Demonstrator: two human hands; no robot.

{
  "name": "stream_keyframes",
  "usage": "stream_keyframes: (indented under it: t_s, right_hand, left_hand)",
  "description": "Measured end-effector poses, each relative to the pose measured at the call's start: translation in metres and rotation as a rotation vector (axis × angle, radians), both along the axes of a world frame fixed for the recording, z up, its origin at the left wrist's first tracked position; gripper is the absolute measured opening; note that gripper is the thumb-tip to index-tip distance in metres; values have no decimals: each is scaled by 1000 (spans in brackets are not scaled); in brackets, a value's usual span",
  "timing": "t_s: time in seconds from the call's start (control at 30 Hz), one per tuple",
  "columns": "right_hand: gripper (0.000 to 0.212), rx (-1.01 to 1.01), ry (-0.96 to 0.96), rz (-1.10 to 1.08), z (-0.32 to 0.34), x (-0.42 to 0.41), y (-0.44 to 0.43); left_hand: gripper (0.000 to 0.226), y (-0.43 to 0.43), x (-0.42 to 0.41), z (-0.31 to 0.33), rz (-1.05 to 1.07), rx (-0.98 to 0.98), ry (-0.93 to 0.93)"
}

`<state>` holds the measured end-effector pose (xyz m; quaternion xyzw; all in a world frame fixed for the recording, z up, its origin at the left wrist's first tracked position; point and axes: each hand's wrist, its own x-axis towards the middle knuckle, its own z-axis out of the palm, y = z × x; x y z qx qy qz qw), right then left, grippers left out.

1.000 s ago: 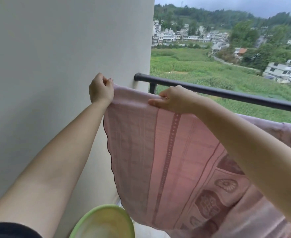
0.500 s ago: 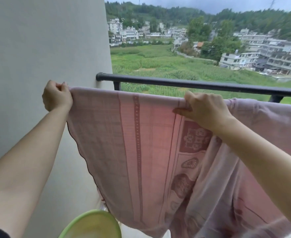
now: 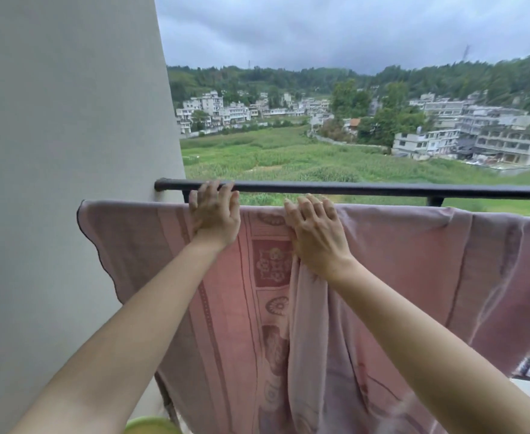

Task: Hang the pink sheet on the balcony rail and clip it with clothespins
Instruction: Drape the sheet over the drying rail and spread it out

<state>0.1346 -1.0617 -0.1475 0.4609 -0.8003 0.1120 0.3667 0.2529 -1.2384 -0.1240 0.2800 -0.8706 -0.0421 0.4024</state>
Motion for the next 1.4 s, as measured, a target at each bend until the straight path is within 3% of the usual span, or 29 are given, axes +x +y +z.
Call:
stream_keyframes:
  t_s: [0.13,0.23,0.43,0.63,0.77,0.87,1.0,1.1,1.2,1.27,1.33,1.4]
  right_hand:
    - [54,-11,-46,8,-5,-21,41]
    - [53,34,-111,42,2,-27,61]
    - [54,-71,-151,124,14,-44,102]
    - [32,-278,-215,-254,17,-85,155]
    - [33,-491,-286,-422,11,-101,175]
    - [35,-613,-273,-430,8,-89,154]
    - [61,-553,-307,-470,-5,-71,131]
    - [47,-623,-298,-322,-2,-69,141]
    - [43,-831,-359,-263,4,-84,178]
    - [55,-799,-421,-433,7,-95,204]
    - [65,-645,-505,-603,8,-104,222]
    - [56,-584,-503,-545,11,-109,231]
  left_hand:
    - [51,36,-26,-17,-5,43,-307]
    - [46,35,-29,-20,83,7,-333]
    - [50,24,-29,-21,77,-37,-281]
    - [56,16,-27,-28,44,-110,-208]
    - [49,24,-41,-36,63,-101,-104]
    - [43,22,-45,-43,74,-107,-36]
    - [36,11,-41,-52,51,-153,44]
    - [31,19,-45,-54,46,-163,96]
    - [31,28,-53,-53,59,-109,195]
    - [33,46,-60,-50,72,-1,270]
    - [31,82,-73,-44,14,18,322]
    - [29,133,-95,-36,-170,-83,322]
